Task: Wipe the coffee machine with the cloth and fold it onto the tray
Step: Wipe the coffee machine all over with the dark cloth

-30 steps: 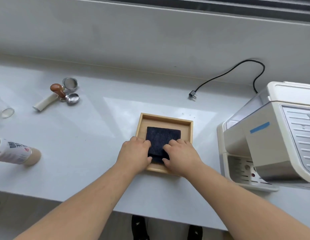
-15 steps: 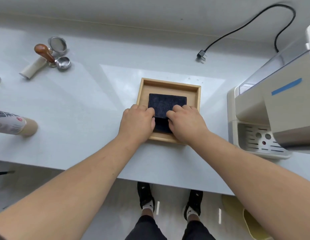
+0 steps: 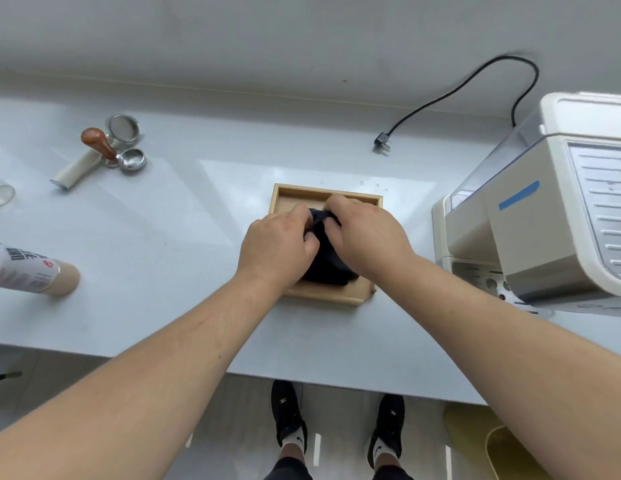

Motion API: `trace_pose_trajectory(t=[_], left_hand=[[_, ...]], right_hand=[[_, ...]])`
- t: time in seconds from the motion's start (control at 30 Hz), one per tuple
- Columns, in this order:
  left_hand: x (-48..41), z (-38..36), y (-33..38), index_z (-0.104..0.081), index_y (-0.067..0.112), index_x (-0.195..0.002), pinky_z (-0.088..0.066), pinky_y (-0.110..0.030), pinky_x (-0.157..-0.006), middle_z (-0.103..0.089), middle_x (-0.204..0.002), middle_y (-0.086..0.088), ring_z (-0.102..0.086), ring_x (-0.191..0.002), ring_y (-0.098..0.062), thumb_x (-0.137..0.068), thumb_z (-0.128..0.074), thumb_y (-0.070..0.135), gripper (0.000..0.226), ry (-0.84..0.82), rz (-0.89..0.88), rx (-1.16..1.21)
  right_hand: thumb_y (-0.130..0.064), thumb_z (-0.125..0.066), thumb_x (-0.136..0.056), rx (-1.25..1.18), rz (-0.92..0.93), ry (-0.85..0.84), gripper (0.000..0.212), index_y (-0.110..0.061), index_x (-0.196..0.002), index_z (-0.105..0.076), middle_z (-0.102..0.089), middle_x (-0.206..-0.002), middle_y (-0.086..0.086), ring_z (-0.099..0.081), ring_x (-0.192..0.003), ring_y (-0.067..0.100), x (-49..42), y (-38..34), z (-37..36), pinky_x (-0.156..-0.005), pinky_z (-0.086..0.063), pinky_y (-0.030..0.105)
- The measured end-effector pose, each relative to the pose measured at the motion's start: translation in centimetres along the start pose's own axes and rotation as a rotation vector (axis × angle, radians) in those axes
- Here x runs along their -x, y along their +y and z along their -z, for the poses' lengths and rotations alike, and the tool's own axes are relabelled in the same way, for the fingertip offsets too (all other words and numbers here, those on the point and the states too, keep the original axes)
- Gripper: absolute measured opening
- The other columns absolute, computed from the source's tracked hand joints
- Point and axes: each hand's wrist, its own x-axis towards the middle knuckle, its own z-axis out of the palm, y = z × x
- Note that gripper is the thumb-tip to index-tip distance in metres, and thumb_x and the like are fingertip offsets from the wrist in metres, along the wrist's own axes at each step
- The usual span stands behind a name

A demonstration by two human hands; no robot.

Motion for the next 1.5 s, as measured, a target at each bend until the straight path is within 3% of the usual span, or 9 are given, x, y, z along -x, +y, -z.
trace_pose_trajectory(t=[0.17, 0.33, 0.43, 0.5, 0.83, 1.0, 1.17, 1.5], left_hand=[[-0.4, 2.2, 1.5, -0.047, 0.024, -0.095, -0.025, -0.029, -0.047, -0.048, -0.065, 0.013, -0.051, -0.058, -0.022, -0.088, -0.049, 0.030, 0.009, 0.002, 0.067, 0.022], [-1.1, 5.1, 2.4, -0.036, 0.033, -0.078, -0.028, -0.028, -0.046, -0.054, -0.064, 0.010, -0.049, -0.055, -0.012, -0.089, -0.048, 0.031, 0.017, -0.048, 0.147, 0.021], [-1.9, 7.7, 2.9, -0.050, 0.034, -0.090, -0.037, -0.031, -0.051, -0.062, -0.072, 0.011, -0.056, -0.065, -0.014, -0.090, -0.047, 0.028, 0.007, -0.045, 0.165, 0.050], [-2.5, 9.6, 3.5, -0.056, 0.035, -0.101, -0.046, -0.033, -0.056, -0.067, -0.079, 0.010, -0.061, -0.074, -0.021, -0.094, -0.045, 0.028, 0.014, -0.002, 0.162, 0.068], [-6.2, 19.4, 8.8, -0.064, 0.034, -0.109, -0.049, -0.039, -0.071, -0.071, -0.088, 0.010, -0.062, -0.087, -0.028, -0.099, -0.050, 0.028, 0.018, 0.253, 0.027, 0.150], [-7.5, 23.0, 12.0, -0.061, 0.038, -0.105, -0.047, -0.036, -0.062, -0.064, -0.072, 0.012, -0.063, -0.076, -0.025, -0.099, -0.050, 0.033, 0.013, 0.308, -0.107, 0.143], [-8.7, 25.4, 15.9, -0.060, 0.042, -0.103, -0.041, -0.035, -0.062, -0.065, -0.077, 0.014, -0.060, -0.078, -0.023, -0.100, -0.052, 0.036, 0.010, 0.340, -0.183, 0.145], [-11.1, 27.6, 24.7, -0.065, 0.031, -0.105, -0.038, -0.036, -0.063, -0.060, -0.076, 0.013, -0.058, -0.080, -0.027, -0.103, -0.055, 0.042, 0.015, 0.369, -0.321, 0.081]], right_hand=[[-0.032, -0.044, -0.102, 0.017, 0.074, 0.039, 0.017, -0.020, -0.105, -0.055, -0.064, -0.081, -0.002, -0.055, -0.067, 0.028, -0.2, -1.7, 4.9, -0.056, -0.046, 0.039], [-0.032, -0.044, -0.104, 0.025, 0.089, 0.104, 0.017, -0.022, -0.109, -0.057, -0.066, -0.082, -0.002, -0.056, -0.069, 0.029, -0.1, -2.2, 9.8, -0.056, -0.046, 0.038], [-0.032, -0.043, -0.104, 0.029, 0.070, 0.128, 0.017, -0.024, -0.108, -0.058, -0.066, -0.081, -0.003, -0.058, -0.072, 0.029, 0.0, -2.2, 12.8, -0.059, -0.051, 0.040], [-0.031, -0.043, -0.105, 0.030, 0.044, 0.130, 0.017, -0.025, -0.107, -0.058, -0.066, -0.080, -0.003, -0.059, -0.074, 0.030, 0.1, -2.1, 14.7, -0.061, -0.053, 0.041], [-0.030, -0.047, -0.102, 0.034, -0.052, 0.266, 0.016, -0.022, -0.103, -0.061, -0.069, -0.080, 0.001, -0.059, -0.074, 0.035, 0.6, -1.5, 22.9, -0.063, -0.053, 0.042], [-0.032, -0.048, -0.103, 0.051, -0.044, 0.356, 0.017, -0.024, -0.103, -0.062, -0.068, -0.078, -0.001, -0.060, -0.071, 0.032, 1.4, -0.5, 27.2, -0.058, -0.048, 0.038], [-0.033, -0.047, -0.104, 0.067, -0.048, 0.418, 0.019, -0.024, -0.107, -0.064, -0.071, -0.086, 0.002, -0.063, -0.079, 0.034, 2.3, 0.6, 32.0, -0.068, -0.055, 0.045], [-0.026, -0.053, -0.102, 0.082, -0.086, 0.598, 0.019, -0.023, -0.108, -0.070, -0.072, -0.084, -0.001, -0.063, -0.078, 0.029, 5.2, 4.5, 40.7, -0.068, -0.051, 0.039]])
